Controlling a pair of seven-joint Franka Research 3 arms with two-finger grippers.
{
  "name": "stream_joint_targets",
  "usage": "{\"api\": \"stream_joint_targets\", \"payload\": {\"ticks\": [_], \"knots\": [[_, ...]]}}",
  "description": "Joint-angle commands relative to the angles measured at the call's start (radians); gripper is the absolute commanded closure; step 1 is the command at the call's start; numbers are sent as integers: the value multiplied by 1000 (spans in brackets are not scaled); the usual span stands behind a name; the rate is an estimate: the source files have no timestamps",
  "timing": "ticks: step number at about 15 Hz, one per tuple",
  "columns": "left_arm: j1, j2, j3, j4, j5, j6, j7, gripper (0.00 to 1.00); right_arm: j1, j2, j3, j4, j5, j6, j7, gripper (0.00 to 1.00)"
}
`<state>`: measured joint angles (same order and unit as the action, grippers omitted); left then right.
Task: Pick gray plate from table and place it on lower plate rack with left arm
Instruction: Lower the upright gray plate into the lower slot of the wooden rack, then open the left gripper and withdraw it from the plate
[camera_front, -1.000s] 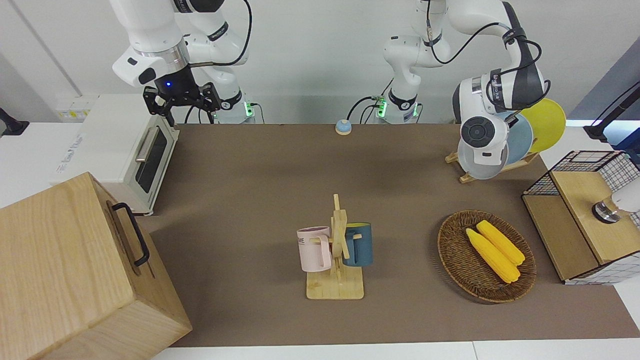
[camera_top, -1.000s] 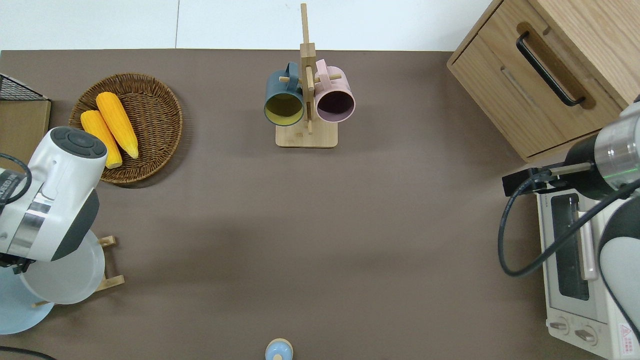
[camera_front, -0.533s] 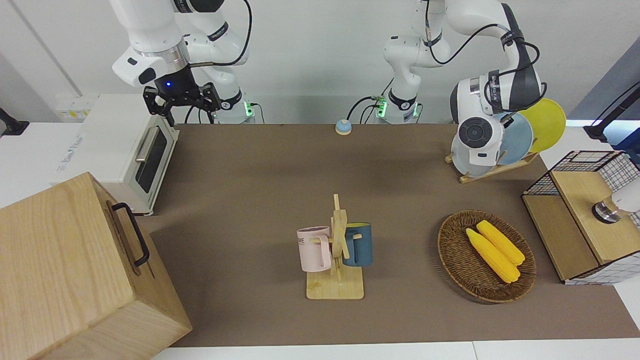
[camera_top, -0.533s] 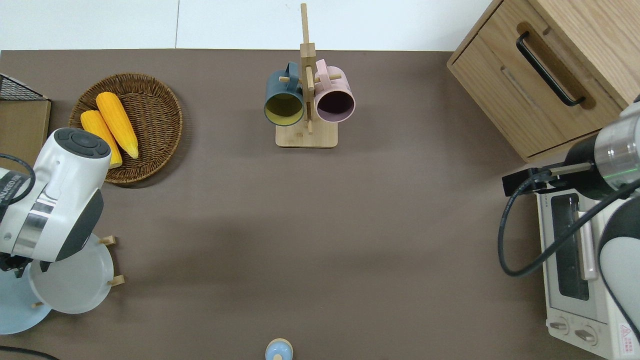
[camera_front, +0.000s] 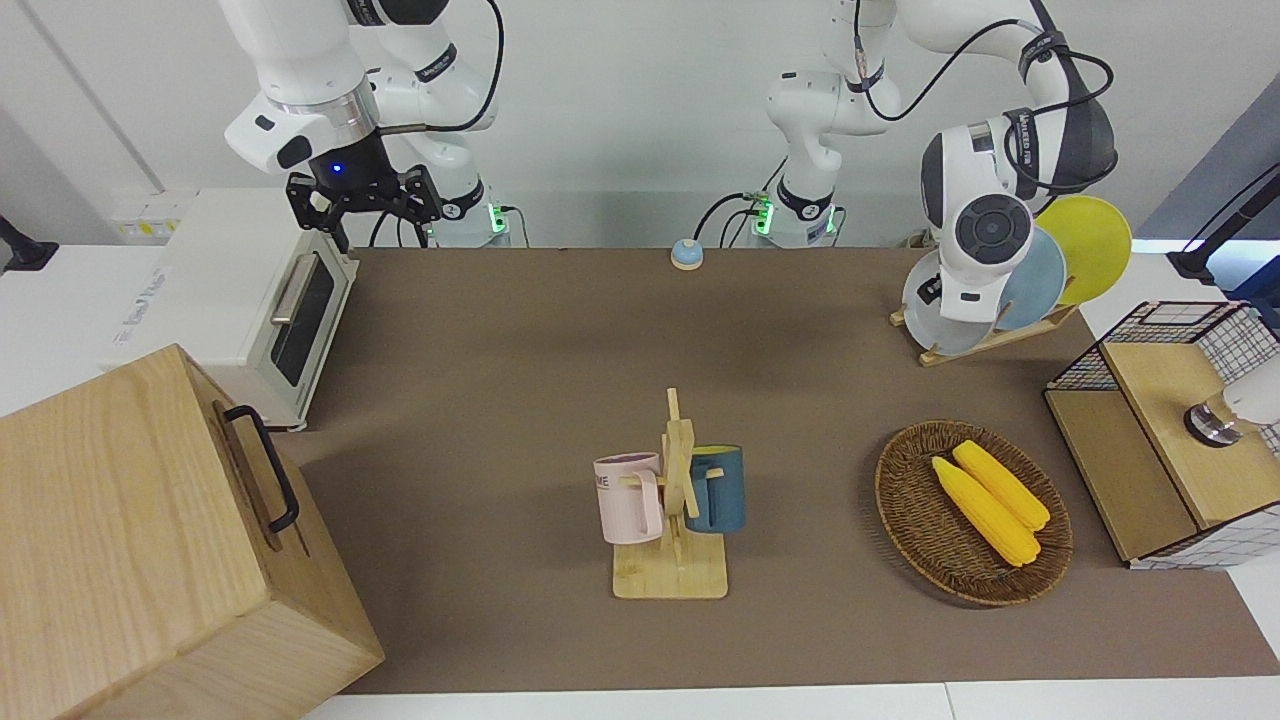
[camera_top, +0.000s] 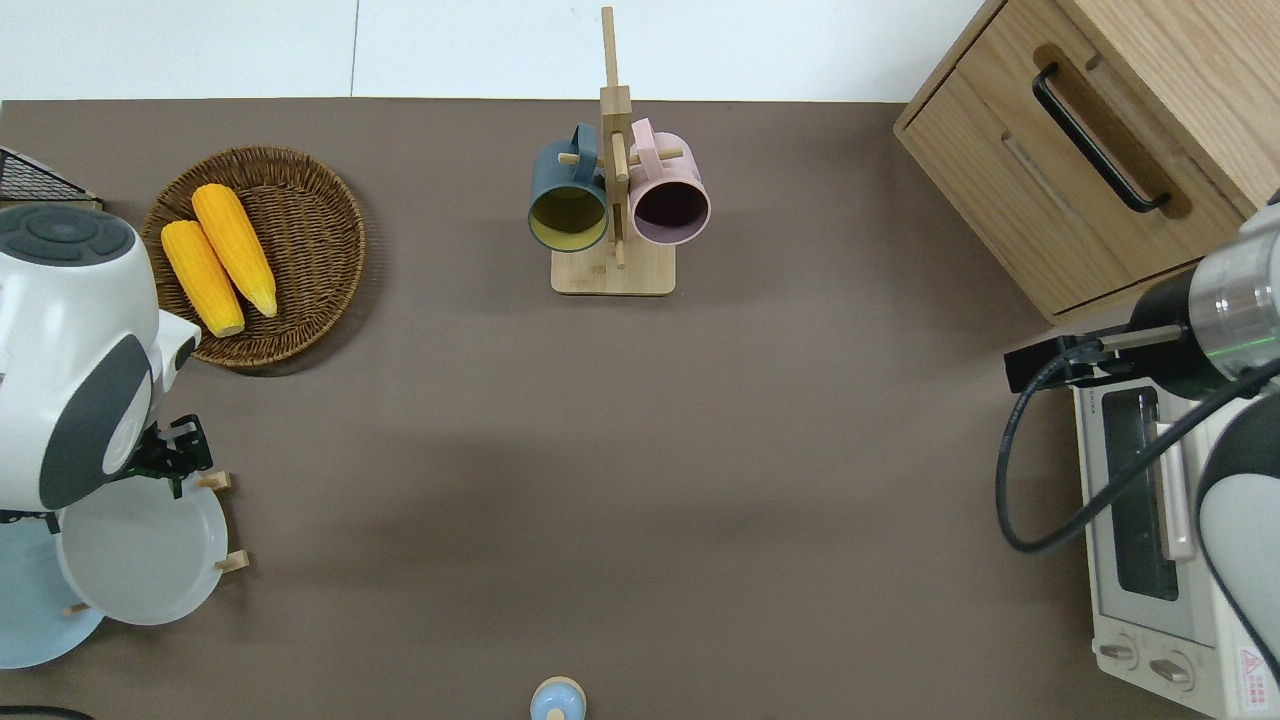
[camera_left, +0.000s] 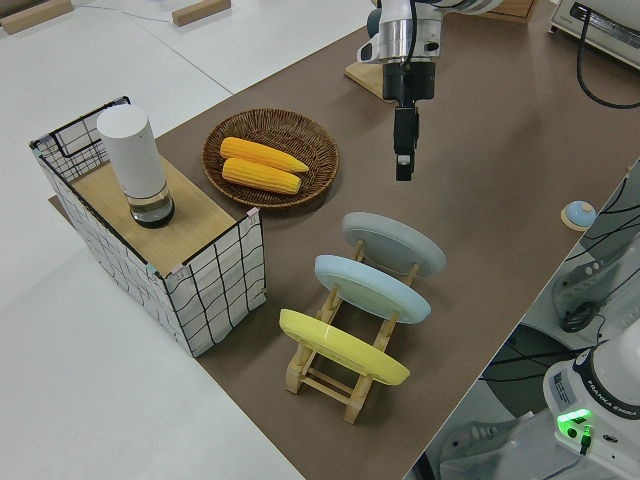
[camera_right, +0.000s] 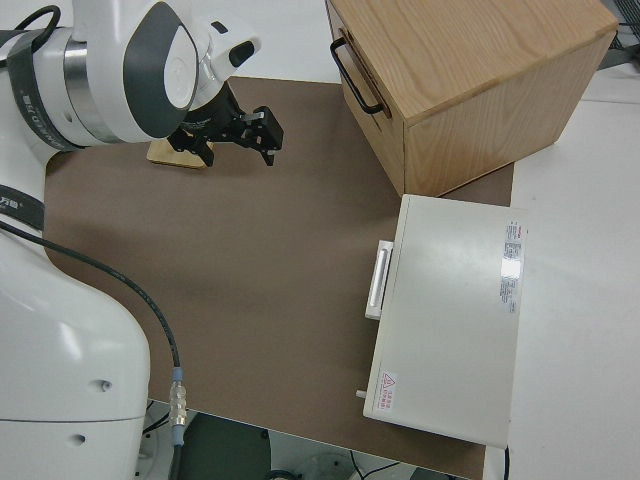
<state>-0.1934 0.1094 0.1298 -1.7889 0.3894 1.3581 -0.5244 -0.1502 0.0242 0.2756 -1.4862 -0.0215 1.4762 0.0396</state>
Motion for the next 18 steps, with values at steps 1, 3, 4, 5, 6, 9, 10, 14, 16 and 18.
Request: {"api": "stream_joint_targets", "payload": {"ticks": [1, 3, 4, 5, 6, 9, 10, 14, 16, 18], "knots": [[-15, 12, -1, 88, -107, -13, 9, 5, -19, -1, 17, 9, -2, -14, 13, 17], [-15, 10, -22, 138, -133, -13, 24, 5, -20, -1, 17, 9, -2, -14, 13, 17], [-15, 10, -24, 158, -153, -13, 26, 5, -19, -3, 17, 9, -2, -14, 13, 17], [-15, 10, -24, 163, -174, -13, 27, 5, -19, -3, 17, 9, -2, -14, 13, 17], [-14, 9, -26, 170, -190, -7, 40, 7, -19, -1, 16, 9, -2, -14, 13, 17], [-4, -16, 0, 206, -266, 7, 238, 9, -19, -1, 17, 9, -2, -14, 13, 17], [-1, -33, 14, 215, -280, 4, 297, 9, -20, -3, 17, 9, -2, -13, 13, 17], [5, -79, 63, 217, -323, 3, 476, 9, -19, -3, 17, 9, -2, -14, 13, 17], [3, -89, 85, 233, -340, -1, 597, 11, -19, -1, 17, 9, -2, -14, 13, 17], [3, -85, 83, 252, -375, -2, 630, 9, -19, -3, 17, 9, -2, -14, 13, 17]]}}
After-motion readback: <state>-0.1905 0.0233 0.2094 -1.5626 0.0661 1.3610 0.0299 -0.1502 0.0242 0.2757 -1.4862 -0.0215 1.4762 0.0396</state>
